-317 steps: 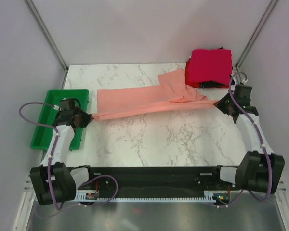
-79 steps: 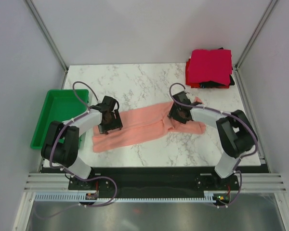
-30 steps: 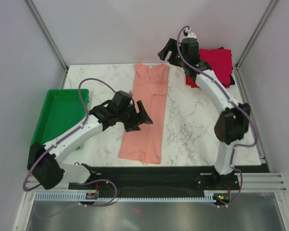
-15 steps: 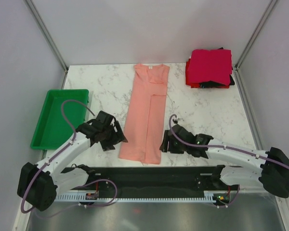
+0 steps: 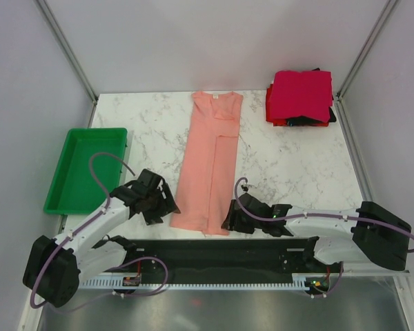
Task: Fold and stack the t-shirts
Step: Fold the tshirt
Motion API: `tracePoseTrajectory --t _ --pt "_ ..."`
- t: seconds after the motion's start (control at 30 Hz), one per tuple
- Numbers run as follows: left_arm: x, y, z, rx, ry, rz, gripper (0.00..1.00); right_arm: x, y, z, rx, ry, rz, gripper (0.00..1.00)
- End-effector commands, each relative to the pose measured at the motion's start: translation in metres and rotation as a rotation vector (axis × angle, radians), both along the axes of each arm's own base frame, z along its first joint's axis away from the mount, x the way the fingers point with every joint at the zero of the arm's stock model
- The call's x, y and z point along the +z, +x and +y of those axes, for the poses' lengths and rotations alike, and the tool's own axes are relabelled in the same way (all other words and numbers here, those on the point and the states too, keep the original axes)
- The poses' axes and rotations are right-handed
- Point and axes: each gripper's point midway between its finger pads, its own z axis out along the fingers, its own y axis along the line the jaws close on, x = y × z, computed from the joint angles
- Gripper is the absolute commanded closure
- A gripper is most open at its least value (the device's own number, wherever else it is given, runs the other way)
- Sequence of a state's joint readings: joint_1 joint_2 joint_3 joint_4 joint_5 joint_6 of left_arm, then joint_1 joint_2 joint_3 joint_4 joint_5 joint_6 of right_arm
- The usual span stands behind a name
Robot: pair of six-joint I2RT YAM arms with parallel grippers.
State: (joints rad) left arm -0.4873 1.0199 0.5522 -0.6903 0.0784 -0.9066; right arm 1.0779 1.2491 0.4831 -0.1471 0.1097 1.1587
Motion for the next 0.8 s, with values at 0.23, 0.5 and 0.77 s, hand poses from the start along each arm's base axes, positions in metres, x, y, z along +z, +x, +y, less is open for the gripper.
tracePoseTrajectory --t 0.23,0.5,0.77 --pt "-0.024 -0.006 0.001 0.014 -0.02 -0.002 0.25 -0.009 -0.008 0.014 0.019 0.035 0.02 0.84" --pt "-0.023 -0.006 -0.004 0.003 -0.049 -0.008 0.35 -0.007 -0.008 0.01 0.009 0.038 0.01 0.93" --pt "-0.021 -0.005 -0.015 -0.012 -0.096 -0.002 0.51 0.005 -0.004 0.007 -0.005 0.041 -0.017 0.99"
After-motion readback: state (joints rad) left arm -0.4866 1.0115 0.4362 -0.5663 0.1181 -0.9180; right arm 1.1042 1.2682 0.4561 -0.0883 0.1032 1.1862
